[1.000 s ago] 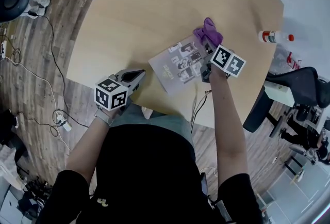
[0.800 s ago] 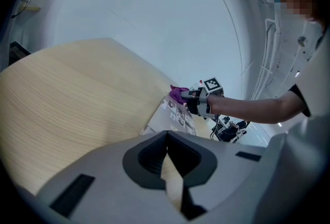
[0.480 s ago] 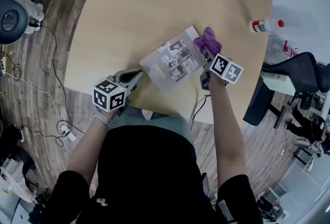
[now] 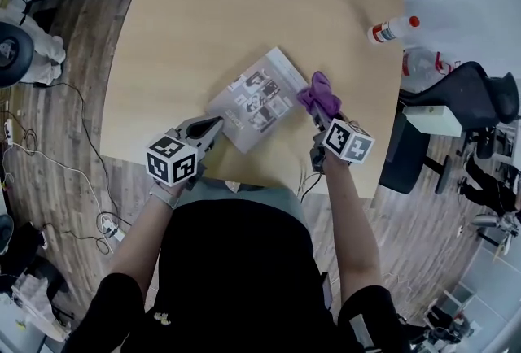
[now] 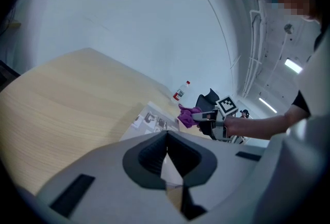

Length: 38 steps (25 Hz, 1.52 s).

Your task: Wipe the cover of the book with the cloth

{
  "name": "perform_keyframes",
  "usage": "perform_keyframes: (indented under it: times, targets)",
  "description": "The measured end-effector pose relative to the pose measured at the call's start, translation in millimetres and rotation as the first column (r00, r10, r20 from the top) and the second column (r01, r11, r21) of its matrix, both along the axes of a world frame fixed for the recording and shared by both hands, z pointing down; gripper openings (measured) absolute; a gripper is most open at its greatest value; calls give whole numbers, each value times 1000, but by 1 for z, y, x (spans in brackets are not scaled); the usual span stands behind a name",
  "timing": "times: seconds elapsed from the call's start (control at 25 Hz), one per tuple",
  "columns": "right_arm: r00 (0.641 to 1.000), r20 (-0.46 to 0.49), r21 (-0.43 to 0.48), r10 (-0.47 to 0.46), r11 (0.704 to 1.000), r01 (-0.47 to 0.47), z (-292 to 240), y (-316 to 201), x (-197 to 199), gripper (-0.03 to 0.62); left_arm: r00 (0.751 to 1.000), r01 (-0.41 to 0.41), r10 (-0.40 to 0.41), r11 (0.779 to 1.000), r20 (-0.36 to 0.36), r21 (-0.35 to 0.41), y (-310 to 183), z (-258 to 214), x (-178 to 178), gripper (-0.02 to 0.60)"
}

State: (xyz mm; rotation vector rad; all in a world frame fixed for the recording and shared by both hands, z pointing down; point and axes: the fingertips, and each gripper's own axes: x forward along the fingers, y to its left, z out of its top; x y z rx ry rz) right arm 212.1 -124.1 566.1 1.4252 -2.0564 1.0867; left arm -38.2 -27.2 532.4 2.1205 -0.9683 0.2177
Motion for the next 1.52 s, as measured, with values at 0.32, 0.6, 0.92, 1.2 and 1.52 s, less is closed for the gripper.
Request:
perform_keyframes:
  times: [0.32, 0.6, 0.92, 1.2, 1.52]
  targets:
    - [996, 28, 141, -88, 986, 83, -73, 30, -6, 160, 998, -46, 38, 989, 57, 142, -12, -55, 18, 20]
    - [989, 28, 290, -143, 948, 129, -144, 44, -15, 160, 998, -36, 17, 955, 67, 293, -26, -119, 30, 20]
    - [979, -32, 430, -204, 881, 197, -211, 61, -27, 160, 999, -6, -19, 875, 46, 485, -33, -197, 38, 20]
    - [969, -73, 534, -237, 811, 238, -261, 69, -41, 161, 993, -118, 87, 775, 81, 621, -17, -253, 57, 20]
    - [960, -78, 623, -270, 739, 258, -299, 78, -62, 161, 995, -100, 78, 749, 62, 655, -13, -281, 48, 20]
